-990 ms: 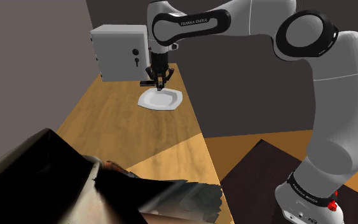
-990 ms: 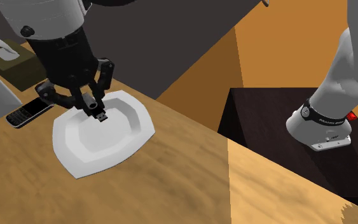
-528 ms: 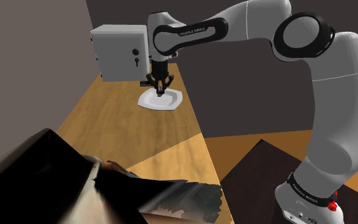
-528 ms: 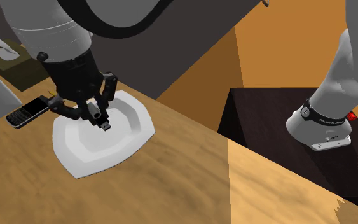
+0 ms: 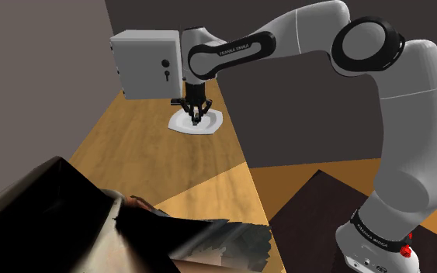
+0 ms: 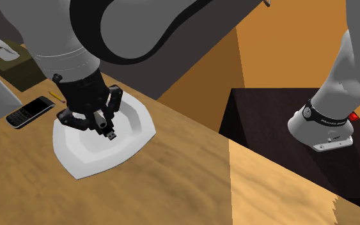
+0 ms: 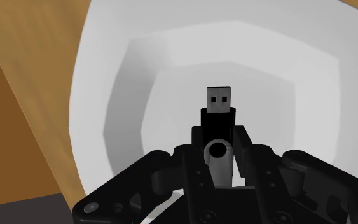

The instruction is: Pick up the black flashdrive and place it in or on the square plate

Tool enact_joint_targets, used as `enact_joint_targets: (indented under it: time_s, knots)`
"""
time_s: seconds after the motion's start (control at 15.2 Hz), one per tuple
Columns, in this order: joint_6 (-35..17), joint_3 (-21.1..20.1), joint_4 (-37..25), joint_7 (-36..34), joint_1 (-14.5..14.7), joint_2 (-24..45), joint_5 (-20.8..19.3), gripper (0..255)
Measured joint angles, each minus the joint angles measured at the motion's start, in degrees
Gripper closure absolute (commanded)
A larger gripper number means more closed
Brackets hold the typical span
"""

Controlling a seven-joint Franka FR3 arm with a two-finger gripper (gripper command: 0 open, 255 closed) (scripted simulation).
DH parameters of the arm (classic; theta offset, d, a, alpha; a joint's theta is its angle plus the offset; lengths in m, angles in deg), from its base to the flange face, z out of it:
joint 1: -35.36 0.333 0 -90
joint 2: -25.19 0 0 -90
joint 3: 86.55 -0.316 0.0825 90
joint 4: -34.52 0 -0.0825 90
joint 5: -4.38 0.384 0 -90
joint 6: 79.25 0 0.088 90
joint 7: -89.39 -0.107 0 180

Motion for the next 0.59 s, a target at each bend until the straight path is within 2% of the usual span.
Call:
enact_joint_targets:
  time_s: [0.26, 0.33, 0.59]
  knots:
    - [-0.08, 0.02, 0.01, -0.03, 0.03, 0.06, -0.04, 255]
    - [-0.08, 0.02, 0.01, -0.03, 0.03, 0.06, -0.04, 0]
    - [-0.08, 0.02, 0.01, -0.03, 0.03, 0.06, -0.04, 0]
